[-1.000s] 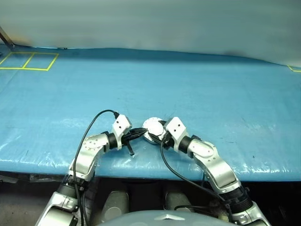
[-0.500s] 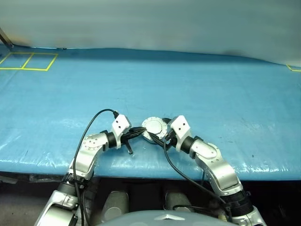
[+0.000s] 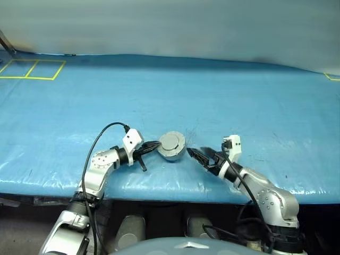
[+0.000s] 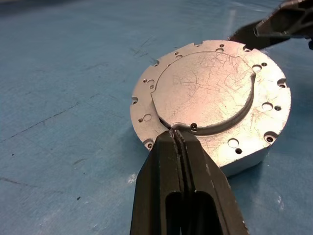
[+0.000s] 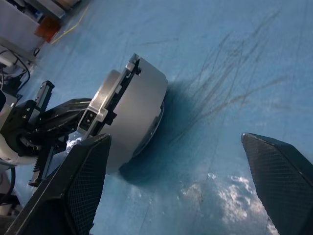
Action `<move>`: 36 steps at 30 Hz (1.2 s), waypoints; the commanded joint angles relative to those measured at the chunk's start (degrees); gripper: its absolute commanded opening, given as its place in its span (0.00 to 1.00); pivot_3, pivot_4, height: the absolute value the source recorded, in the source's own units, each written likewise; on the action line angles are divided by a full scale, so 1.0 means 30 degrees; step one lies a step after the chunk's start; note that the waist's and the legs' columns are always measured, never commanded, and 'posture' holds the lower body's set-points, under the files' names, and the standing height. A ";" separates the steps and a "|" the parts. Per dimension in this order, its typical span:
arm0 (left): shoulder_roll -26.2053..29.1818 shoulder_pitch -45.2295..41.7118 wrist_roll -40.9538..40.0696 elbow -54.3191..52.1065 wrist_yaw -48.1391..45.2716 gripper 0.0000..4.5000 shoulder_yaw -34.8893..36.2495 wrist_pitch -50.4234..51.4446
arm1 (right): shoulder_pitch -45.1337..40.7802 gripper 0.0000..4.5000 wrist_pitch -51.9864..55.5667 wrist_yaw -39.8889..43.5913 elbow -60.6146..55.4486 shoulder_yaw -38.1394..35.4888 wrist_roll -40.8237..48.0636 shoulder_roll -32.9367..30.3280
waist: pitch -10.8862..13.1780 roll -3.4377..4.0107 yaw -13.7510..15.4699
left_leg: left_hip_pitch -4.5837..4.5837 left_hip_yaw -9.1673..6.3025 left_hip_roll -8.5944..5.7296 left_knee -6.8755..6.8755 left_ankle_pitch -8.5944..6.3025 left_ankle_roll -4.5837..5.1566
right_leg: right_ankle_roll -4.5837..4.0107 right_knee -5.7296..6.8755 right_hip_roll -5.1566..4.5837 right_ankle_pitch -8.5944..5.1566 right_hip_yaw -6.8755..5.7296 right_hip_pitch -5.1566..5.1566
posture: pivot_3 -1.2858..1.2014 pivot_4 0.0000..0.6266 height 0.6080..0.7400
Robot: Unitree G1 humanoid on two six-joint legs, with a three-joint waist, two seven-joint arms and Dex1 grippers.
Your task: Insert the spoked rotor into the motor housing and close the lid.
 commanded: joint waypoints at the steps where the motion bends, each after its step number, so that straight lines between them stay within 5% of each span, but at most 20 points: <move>1: 0.0025 0.0398 0.0621 0.0200 -0.0090 0.00 -0.0635 0.0526 | -0.0030 1.00 0.0908 -0.0093 0.0060 -0.0556 0.1887 0.0571 | -0.0002 0.0000 0.0002 | 0.0000 -0.0003 0.0001 -0.0001 -0.0001 0.0001 | 0.0017 0.0000 0.0003 -0.0006 -0.0002 0.0001 | 0.52 0.24 1.00; 22: 0.0187 0.0427 0.0839 0.0116 -0.0016 0.00 -0.0532 0.0628 | -0.0861 1.00 -0.0626 -0.1138 0.0709 0.1825 0.1329 0.2540 | -0.0004 0.0008 -0.0004 | -0.0029 -0.0007 -0.0002 -0.0018 -0.0003 0.0003 | 0.0153 -0.0009 0.0003 -0.0010 -0.0006 -0.0033 | 0.52 0.24 1.00; 25: 0.0200 0.0475 0.0825 0.0062 -0.0033 0.00 -0.0540 0.0638 | -0.0935 0.86 -0.1034 -0.1187 0.0975 0.1838 0.1132 0.2637 | -0.0004 0.0008 0.0001 | -0.0031 -0.0007 0.0000 -0.0017 -0.0003 0.0003 | 0.0152 -0.0011 0.0003 -0.0012 -0.0007 -0.0032 | 0.52 0.24 1.00; 33: 0.0055 0.0942 0.0938 -0.1318 0.0384 0.00 -0.0892 0.1448 | -0.0884 0.30 -0.1323 -0.1261 0.1007 0.1783 0.1022 0.2364 | -0.0002 0.0011 -0.0026 | -0.0038 -0.0011 0.0001 -0.0016 -0.0003 0.0002 | 0.0152 -0.0011 0.0003 -0.0012 -0.0009 -0.0040 | 0.52 0.24 1.00; 36: 0.0044 0.1032 0.0983 -0.1790 0.0435 0.00 -0.0929 0.1827 | -0.0891 0.26 -0.1487 -0.1288 0.1023 0.1841 0.1019 0.2341 | -0.0001 0.0013 -0.0014 | -0.0034 -0.0007 0.0005 -0.0014 -0.0002 0.0001 | 0.0154 -0.0008 0.0007 -0.0013 -0.0009 -0.0038 | 0.52 0.24 1.00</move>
